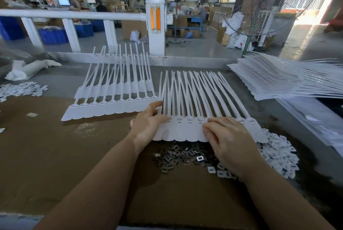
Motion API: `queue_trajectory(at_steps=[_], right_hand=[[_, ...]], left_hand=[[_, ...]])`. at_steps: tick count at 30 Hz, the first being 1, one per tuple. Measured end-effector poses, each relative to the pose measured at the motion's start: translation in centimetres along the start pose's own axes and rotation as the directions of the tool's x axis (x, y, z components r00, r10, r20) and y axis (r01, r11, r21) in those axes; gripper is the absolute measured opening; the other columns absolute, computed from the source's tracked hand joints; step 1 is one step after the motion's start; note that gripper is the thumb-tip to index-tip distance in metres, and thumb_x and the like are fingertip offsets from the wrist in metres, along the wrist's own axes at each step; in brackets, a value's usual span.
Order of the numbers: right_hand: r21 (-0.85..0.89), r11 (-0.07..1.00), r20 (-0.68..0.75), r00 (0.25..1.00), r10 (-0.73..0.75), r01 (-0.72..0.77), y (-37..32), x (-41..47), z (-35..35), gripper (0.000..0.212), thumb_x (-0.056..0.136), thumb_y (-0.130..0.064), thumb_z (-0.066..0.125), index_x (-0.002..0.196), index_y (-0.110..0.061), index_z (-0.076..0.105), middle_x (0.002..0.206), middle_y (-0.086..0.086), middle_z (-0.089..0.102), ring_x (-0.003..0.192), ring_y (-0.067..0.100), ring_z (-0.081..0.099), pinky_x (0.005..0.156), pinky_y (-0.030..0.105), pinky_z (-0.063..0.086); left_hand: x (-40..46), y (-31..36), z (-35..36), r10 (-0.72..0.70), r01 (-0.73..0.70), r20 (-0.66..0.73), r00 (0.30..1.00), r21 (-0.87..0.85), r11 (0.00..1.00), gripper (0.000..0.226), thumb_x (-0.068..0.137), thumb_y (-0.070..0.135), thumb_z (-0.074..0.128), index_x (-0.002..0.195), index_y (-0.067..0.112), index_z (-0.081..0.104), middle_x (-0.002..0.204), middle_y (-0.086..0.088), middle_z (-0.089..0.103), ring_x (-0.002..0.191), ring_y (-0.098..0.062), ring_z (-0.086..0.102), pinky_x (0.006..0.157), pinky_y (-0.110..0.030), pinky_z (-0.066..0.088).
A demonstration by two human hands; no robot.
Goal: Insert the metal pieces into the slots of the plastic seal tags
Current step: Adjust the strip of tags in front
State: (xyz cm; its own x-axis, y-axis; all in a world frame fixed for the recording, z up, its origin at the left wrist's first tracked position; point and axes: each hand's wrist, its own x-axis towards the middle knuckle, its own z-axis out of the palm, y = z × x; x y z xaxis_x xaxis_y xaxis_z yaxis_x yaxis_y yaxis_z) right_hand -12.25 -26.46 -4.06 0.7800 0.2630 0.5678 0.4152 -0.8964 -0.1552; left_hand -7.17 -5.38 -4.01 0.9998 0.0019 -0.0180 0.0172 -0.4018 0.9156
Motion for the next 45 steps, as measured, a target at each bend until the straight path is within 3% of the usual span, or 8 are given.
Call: queue_trajectory(at_steps=[8, 13, 16, 20, 26, 31, 35, 45], right_hand=[[-0.007, 1.0, 0.02, 1.0, -0.005, 0.005, -0.08, 0.0, -0.13, 0.027, 0.09, -0.024, 0.049, 0.094, -0.009, 0.072, 0.099, 0.006, 0.07, 0.095, 0.023, 0.063, 0.086, 0.041, 0.05], [0.015, 1.0, 0.008, 1.0, -0.019, 0.019, -0.08, 0.0, -0.11, 0.026, 0.089, -0.022, 0.05, 0.096, -0.009, 0.072, 0.1, 0.005, 0.07, 0.096, 0.023, 0.063, 0.087, 0.042, 0.049], [0.038, 0.999, 0.002, 1.0, -0.017, 0.017, 0.08, 0.0, -0.04, 0.022, 0.09, -0.019, 0.053, 0.097, -0.009, 0.071, 0.101, 0.006, 0.069, 0.097, 0.023, 0.062, 0.089, 0.042, 0.049], [0.052, 0.998, -0.018, 1.0, -0.024, 0.025, 0.31, 0.01, 0.14, 0.019, 0.091, -0.018, 0.056, 0.097, -0.009, 0.071, 0.102, 0.005, 0.069, 0.099, 0.022, 0.062, 0.089, 0.043, 0.048], [0.052, 0.998, -0.123, 0.992, -0.024, 0.03, 0.63, 0.11, 0.09, 0.006, 0.084, -0.009, 0.065, 0.086, -0.006, 0.07, 0.089, 0.005, 0.068, 0.086, 0.023, 0.062, 0.081, 0.039, 0.049], [0.051, 0.998, -0.148, 0.989, -0.028, 0.036, 0.73, 0.23, 0.03, 0.005, 0.081, -0.004, 0.068, 0.077, -0.005, 0.066, 0.079, 0.004, 0.064, 0.077, 0.023, 0.058, 0.073, 0.039, 0.048], [0.048, 0.999, -0.147, 0.989, -0.014, 0.021, 0.71, 0.28, 0.05, 0.01, 0.083, -0.005, 0.067, 0.074, -0.006, 0.062, 0.075, 0.003, 0.061, 0.074, 0.023, 0.055, 0.07, 0.039, 0.046], [0.039, 0.999, -0.17, 0.985, -0.009, 0.016, 0.79, 0.34, 0.21, 0.021, 0.088, -0.012, 0.06, 0.068, -0.009, 0.054, 0.068, 0.0, 0.053, 0.067, 0.018, 0.048, 0.066, 0.034, 0.041]], left_hand=[[-0.1, -0.03, -0.64, 0.015, -0.009, 0.097, 0.995, -0.055, 0.998, 0.064, 0.076, 0.008, 0.066, 0.119, 0.052, 0.049, 0.13, 0.007, 0.042, 0.125, -0.019, 0.035, 0.109, -0.045, 0.028], [-0.41, 0.0, -0.43, 0.032, -0.028, 0.095, 0.995, -0.048, 0.998, 0.06, 0.078, 0.009, 0.063, 0.117, 0.052, 0.05, 0.135, 0.006, 0.039, 0.128, -0.02, 0.032, 0.111, -0.047, 0.027], [-0.47, -0.07, -0.28, 0.022, -0.02, 0.067, 0.998, -0.021, 1.0, 0.057, 0.078, 0.013, 0.062, 0.115, 0.054, 0.051, 0.124, 0.011, 0.039, 0.13, -0.022, 0.029, 0.111, -0.048, 0.024], [-0.56, 0.08, -0.09, 0.034, -0.034, 0.038, 0.999, -0.006, 0.999, 0.053, 0.078, 0.015, 0.061, 0.115, 0.052, 0.052, 0.122, 0.011, 0.041, 0.123, -0.017, 0.033, 0.107, -0.041, 0.025], [-0.51, 0.35, 0.02, 0.086, -0.084, -0.028, 0.996, 0.049, 0.995, 0.041, 0.075, 0.03, 0.062, 0.113, 0.044, 0.055, 0.121, 0.01, 0.043, 0.124, -0.018, 0.038, 0.111, -0.048, 0.024], [-0.3, 0.24, 0.12, 0.144, -0.146, -0.134, 0.98, -0.005, 0.989, 0.008, 0.088, 0.027, 0.061, 0.091, 0.034, 0.063, 0.109, 0.012, 0.048, 0.108, -0.008, 0.048, 0.094, -0.026, 0.032], [0.19, 0.22, 0.19, 0.157, -0.147, -0.166, 0.974, 0.067, 0.987, 0.014, 0.093, 0.023, 0.054, 0.081, 0.027, 0.06, 0.102, 0.003, 0.051, 0.087, -0.002, 0.05, 0.083, -0.02, 0.032], [-0.02, 0.31, 0.15, 0.138, -0.121, -0.157, 0.978, 0.117, 0.986, 0.025, 0.098, 0.026, 0.043, 0.075, 0.026, 0.054, 0.091, 0.009, 0.047, 0.085, -0.009, 0.049, 0.082, -0.027, 0.032]])
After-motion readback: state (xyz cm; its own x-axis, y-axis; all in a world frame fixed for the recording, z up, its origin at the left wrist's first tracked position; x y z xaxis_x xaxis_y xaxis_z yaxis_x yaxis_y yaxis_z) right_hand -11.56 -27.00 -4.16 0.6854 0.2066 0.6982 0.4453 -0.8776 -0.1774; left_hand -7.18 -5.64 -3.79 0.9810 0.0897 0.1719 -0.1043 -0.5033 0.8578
